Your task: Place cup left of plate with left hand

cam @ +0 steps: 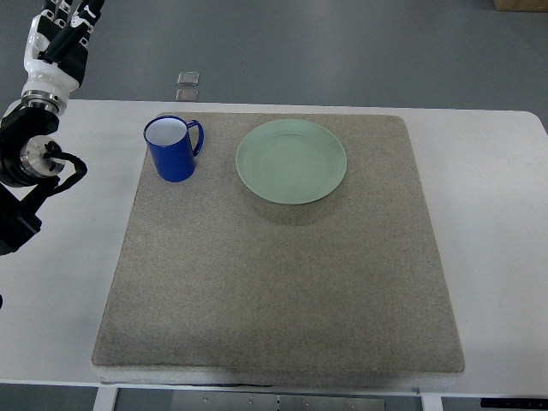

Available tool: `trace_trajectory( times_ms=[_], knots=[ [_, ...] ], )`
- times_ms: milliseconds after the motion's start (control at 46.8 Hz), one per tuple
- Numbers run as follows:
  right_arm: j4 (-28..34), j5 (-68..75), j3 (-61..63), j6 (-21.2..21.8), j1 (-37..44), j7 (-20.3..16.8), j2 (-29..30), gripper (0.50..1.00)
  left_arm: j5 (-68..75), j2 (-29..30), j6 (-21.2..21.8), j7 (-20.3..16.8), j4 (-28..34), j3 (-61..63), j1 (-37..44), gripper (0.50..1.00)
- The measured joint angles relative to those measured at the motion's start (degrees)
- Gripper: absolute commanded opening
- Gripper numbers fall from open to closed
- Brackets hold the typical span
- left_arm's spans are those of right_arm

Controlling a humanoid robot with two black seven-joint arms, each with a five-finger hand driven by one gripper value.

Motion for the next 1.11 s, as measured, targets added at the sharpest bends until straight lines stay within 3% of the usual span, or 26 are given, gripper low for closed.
trace_trajectory(
  times_ms=[107,192,363,1111],
  knots=[
    [0.0,0.0,0.0,0.0,0.0,0.0,0.0,0.934,-0.1,-1.2,0.8,5.5,0.5,0.1,-1.7,0.739],
    [0.0,0.0,0.0,0.0,0.0,0.0,0.0,0.934,-0.6,-1.7,0.6,7.6,0.8,-0.1,-2.5,0.812],
    [0.0,0.0,0.0,0.0,0.0,0.0,0.0,0.934,-6.3,-1.8,0.1,8.4,1.0,0.6,-2.5,0.979],
    [0.0,0.0,0.0,0.0,0.0,0.0,0.0,0.934,-7.2,-5.3,-1.0,8.3,1.0,0.6,-1.0,0.996]
  ],
)
